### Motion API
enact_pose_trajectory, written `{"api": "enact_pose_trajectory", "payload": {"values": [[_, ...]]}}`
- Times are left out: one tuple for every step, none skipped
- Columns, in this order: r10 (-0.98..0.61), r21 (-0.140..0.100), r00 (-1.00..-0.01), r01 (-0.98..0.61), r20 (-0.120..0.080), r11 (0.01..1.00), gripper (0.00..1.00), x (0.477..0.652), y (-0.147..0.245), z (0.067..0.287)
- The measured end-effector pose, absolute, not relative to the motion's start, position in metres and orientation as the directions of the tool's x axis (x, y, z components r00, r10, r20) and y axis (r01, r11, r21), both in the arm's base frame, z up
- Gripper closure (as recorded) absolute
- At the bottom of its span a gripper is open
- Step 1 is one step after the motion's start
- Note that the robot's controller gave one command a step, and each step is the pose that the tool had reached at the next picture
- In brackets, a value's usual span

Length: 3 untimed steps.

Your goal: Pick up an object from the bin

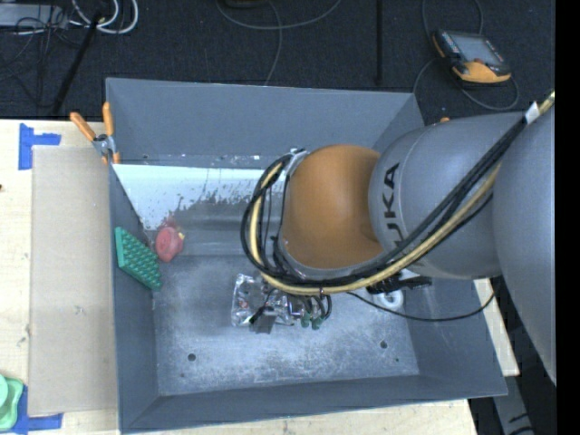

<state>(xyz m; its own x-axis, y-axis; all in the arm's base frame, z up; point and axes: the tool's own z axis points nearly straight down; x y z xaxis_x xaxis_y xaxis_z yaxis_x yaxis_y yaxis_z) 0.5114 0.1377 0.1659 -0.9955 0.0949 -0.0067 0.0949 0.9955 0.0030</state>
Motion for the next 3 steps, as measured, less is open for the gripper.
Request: {"api": "enact_pose_trajectory", "payload": {"values": [[0.094,0.002,-0.996,0.094,-0.002,0.996,1.00,0.5124,0.1374,0.1919],[0.094,0.000,-0.996,0.094,0.000,0.996,1.00,0.5127,0.1374,0.1939],[0.094,0.000,-0.996,0.094,0.000,0.996,1.00,0.5129,0.1375,0.1960]]}}
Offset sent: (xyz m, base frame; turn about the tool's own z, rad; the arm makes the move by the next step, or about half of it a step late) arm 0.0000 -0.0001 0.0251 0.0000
